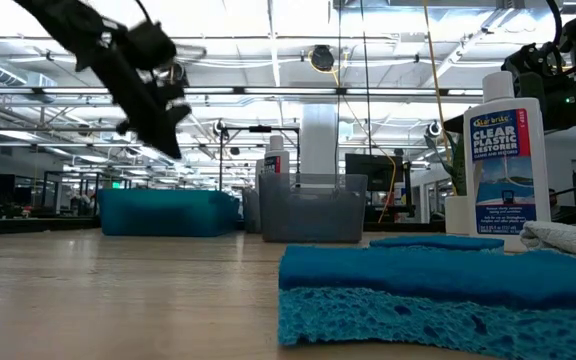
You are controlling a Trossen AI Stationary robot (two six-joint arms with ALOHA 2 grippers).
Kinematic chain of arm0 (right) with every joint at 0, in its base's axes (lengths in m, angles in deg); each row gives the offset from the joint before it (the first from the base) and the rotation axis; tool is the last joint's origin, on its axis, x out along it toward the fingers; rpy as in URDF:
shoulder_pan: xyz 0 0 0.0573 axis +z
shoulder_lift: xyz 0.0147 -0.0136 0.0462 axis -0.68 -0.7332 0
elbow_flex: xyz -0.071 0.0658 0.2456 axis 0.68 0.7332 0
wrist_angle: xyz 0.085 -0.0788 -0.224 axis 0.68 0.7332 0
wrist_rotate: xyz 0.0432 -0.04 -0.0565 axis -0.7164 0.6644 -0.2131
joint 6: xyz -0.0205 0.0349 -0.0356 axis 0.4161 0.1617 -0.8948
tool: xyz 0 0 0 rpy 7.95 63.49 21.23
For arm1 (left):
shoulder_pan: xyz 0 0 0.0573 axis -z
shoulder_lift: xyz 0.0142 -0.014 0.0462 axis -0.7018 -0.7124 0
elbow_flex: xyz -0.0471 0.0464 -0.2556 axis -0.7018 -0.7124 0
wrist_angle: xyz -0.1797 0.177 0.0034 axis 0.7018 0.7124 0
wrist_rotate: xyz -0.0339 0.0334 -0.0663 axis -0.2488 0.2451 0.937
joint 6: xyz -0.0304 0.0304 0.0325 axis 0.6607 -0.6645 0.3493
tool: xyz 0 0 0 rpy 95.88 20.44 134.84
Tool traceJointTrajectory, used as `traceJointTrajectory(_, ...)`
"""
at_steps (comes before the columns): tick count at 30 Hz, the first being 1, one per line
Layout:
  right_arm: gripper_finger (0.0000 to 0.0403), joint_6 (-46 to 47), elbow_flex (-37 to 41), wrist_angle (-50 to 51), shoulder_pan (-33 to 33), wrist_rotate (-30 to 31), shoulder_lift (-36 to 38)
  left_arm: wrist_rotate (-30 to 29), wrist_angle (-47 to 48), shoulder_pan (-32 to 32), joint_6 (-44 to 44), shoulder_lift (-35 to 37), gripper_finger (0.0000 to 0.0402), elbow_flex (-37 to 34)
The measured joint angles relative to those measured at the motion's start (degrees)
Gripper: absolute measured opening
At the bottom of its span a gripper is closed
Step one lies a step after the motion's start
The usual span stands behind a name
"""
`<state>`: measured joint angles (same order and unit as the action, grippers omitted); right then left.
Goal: Pick & Place Kitchen Items
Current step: Put the left gray microfiber towel into the blue bin, then put the white plastic restorer bottle into the top black bin
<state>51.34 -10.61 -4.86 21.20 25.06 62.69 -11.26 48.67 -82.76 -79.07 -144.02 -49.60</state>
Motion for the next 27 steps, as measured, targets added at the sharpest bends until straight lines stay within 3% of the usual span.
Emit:
traceJointTrajectory(7, 0.0020, 0.00, 0.01, 0.02, -0.02, -0.02, 0.02, 7.26, -7.62, 0.01, 2.86, -11.45, 0.0037, -4.53)
traceJointTrajectory(13, 0.0020, 0.00, -0.02, -0.01, 0.00, 0.00, 0.01, 7.85, -9.73, 0.02, 2.75, -17.03, 0.0037, -4.48)
traceJointTrajectory(17, 0.0020, 0.00, 0.00, -0.01, -0.02, 0.00, 0.00, 9.08, -8.30, -0.02, 2.57, -15.15, 0.0037, -3.46)
traceJointTrajectory(27, 0.0020, 0.00, 0.01, -0.01, -0.02, -0.02, 0.00, 15.92, -1.85, 0.09, 2.40, 0.85, 0.0037, 2.40)
